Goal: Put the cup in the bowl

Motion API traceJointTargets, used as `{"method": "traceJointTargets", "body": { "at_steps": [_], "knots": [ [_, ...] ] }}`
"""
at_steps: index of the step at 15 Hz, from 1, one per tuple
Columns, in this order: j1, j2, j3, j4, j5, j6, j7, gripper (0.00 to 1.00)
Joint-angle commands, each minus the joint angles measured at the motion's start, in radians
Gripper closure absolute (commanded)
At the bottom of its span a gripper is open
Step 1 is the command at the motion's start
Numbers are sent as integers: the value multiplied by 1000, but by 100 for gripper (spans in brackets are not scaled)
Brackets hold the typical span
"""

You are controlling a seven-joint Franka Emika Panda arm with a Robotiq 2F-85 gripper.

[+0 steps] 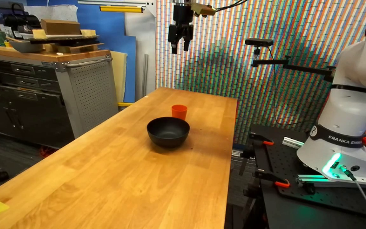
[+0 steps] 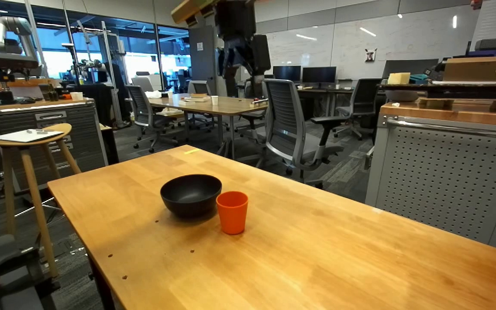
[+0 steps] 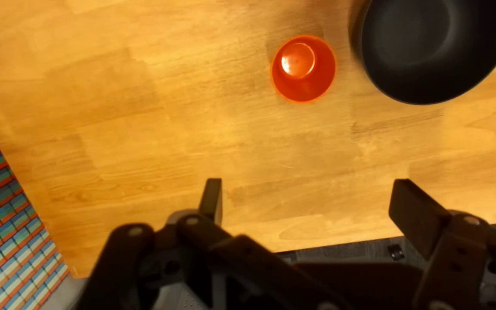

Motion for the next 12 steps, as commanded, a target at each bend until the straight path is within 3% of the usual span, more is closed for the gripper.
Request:
{"method": "traceJointTargets", "body": {
  "at_steps": [1, 3, 4, 12],
  "knots": [
    [-18, 114, -17, 81, 20, -4, 20, 0],
    [-28, 104, -18, 58, 66, -76, 18, 0],
    [-20, 102, -16, 33, 28, -15, 9, 0],
    [-30, 183, -31, 14, 34, 21, 50, 0]
  ]
}}
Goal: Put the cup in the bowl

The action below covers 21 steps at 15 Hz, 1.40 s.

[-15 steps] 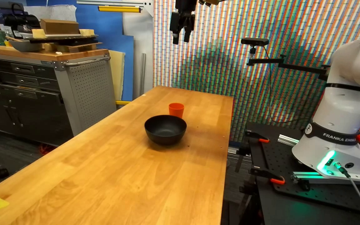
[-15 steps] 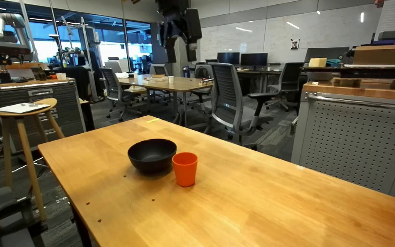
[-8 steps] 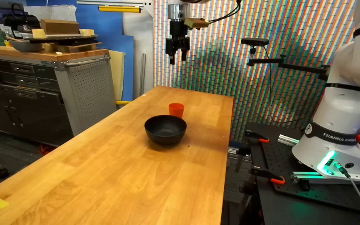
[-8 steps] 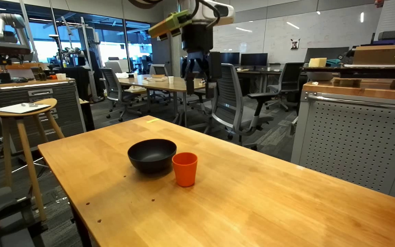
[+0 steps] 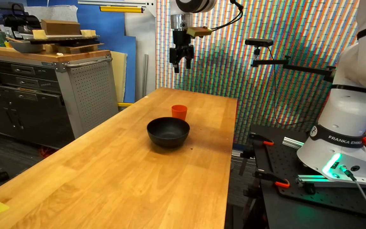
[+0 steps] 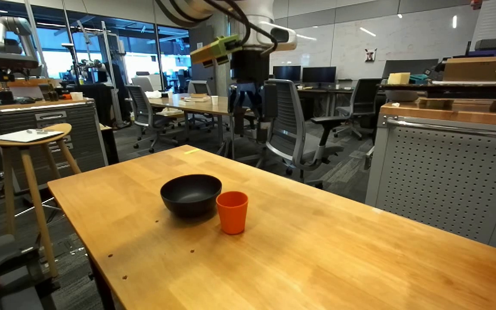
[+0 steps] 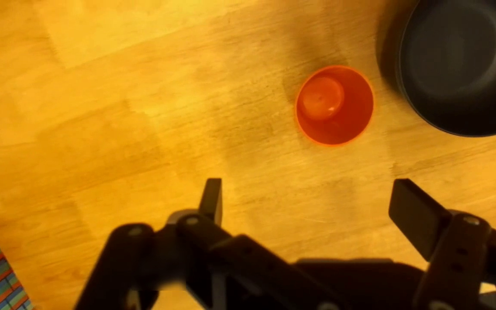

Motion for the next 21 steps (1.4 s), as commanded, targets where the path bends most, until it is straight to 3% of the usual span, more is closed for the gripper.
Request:
{"method": "traceJointTargets", "body": {
  "at_steps": [1, 21],
  "knots": [
    [-9, 43, -8, -10, 14, 30, 20, 0],
    [-24, 251, -5, -61, 84, 194, 19, 0]
  ]
}}
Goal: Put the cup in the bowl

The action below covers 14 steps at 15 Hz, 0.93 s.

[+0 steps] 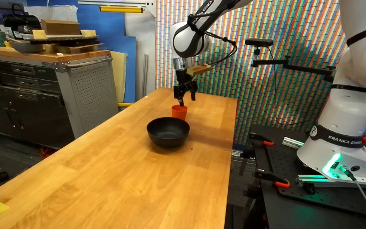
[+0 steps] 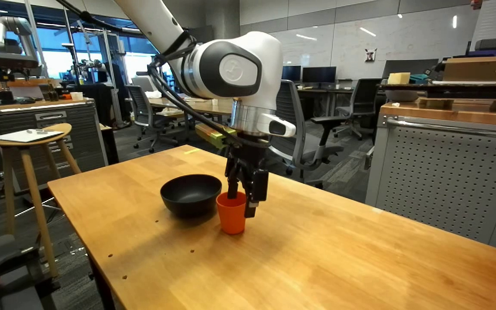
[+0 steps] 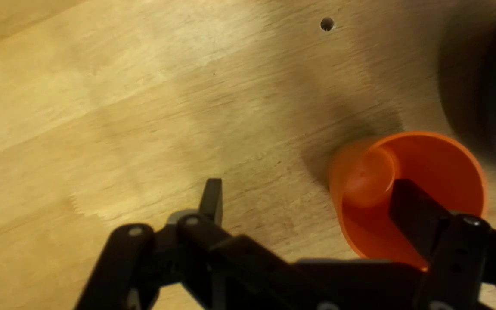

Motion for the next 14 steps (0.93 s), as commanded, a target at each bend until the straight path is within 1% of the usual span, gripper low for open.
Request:
{"method": "traceJointTargets", "body": {
  "at_steps": [1, 2, 8, 11, 12, 13, 14],
  "knots": [
    [-1, 30, -1, 7, 10, 51, 2, 25],
    [2, 36, -1, 8, 7, 61, 2, 26],
    [2, 42, 0, 2, 10, 73, 2, 74],
    [1, 39, 2, 0, 14, 67, -1, 96],
    [-2, 35, 5, 0, 21, 57, -5, 100],
    [-4, 25, 8, 0, 27, 46, -9, 100],
    [-6, 12, 13, 0, 37, 39, -15, 98]
  ]
}}
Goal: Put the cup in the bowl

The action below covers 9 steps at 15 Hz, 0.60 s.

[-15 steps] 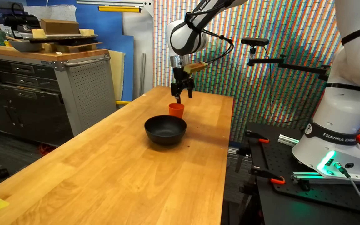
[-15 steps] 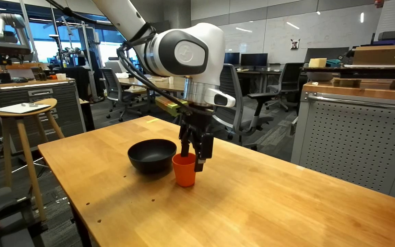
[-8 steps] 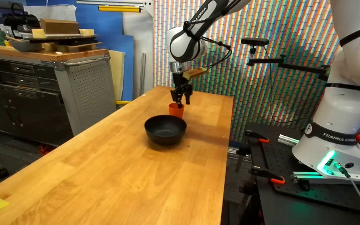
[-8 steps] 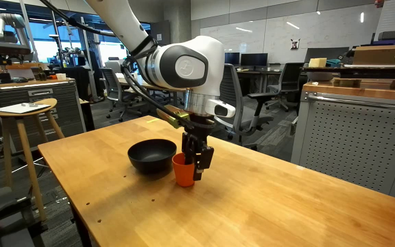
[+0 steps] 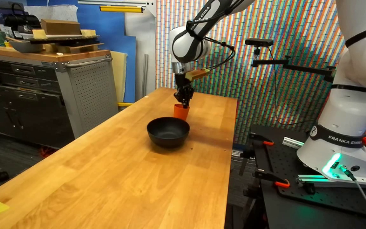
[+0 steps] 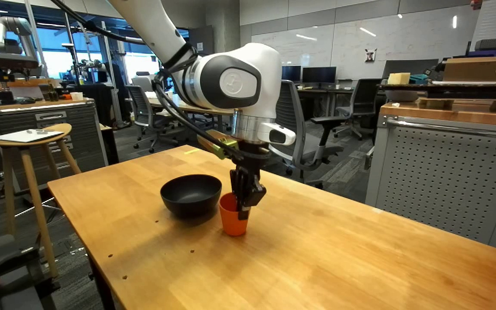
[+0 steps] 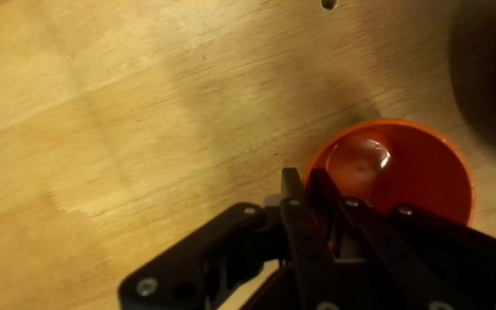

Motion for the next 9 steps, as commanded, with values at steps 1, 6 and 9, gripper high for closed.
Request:
{"method": "traceJointTargets", "body": {
  "at_steps": [1, 6, 9],
  "knots": [
    [-10, -37, 13, -5, 39, -22, -20, 99],
    [-1, -140, 25, -53, 63, -83, -41, 99],
    [24, -234, 33, -98, 43, -147, -32, 99]
  ]
}}
